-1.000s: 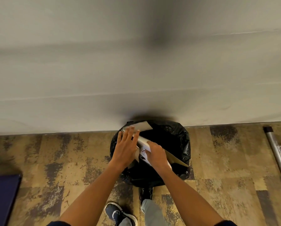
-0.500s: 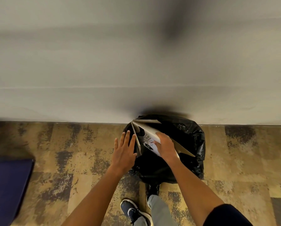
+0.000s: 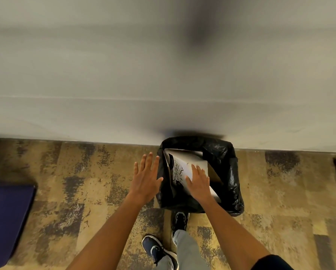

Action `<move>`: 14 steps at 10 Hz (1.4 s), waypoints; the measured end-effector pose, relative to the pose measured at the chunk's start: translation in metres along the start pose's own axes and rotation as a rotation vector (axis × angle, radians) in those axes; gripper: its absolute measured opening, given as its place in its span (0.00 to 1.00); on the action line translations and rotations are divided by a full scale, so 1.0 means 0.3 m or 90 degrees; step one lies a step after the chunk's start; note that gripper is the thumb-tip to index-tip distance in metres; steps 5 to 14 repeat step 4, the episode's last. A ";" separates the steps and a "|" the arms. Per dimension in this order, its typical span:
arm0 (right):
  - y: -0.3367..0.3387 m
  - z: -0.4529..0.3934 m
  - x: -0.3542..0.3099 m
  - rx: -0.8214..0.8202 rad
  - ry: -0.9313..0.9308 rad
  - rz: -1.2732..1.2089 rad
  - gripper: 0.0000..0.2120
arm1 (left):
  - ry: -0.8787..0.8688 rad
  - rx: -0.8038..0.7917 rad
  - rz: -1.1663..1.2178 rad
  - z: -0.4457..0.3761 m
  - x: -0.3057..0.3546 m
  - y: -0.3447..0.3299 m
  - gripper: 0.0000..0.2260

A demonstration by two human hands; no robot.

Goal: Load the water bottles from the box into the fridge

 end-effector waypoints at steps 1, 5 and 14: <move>0.025 0.040 -0.016 0.019 0.002 0.007 0.28 | 0.001 0.003 0.010 0.020 0.001 0.030 0.34; 0.120 0.153 -0.262 0.033 0.101 0.056 0.34 | 0.061 0.063 0.045 0.148 -0.066 0.172 0.34; 0.120 0.153 -0.262 0.033 0.101 0.056 0.34 | 0.061 0.063 0.045 0.148 -0.066 0.172 0.34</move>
Point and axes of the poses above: each hand's wrist, its own z-axis away from the middle knuckle, its own y-axis out of the back of the hand, x = y × z, the point moved 8 cm from there along -z, towards the middle knuckle, and after that the axes turned 6 degrees about x, right-handed, at the moved point
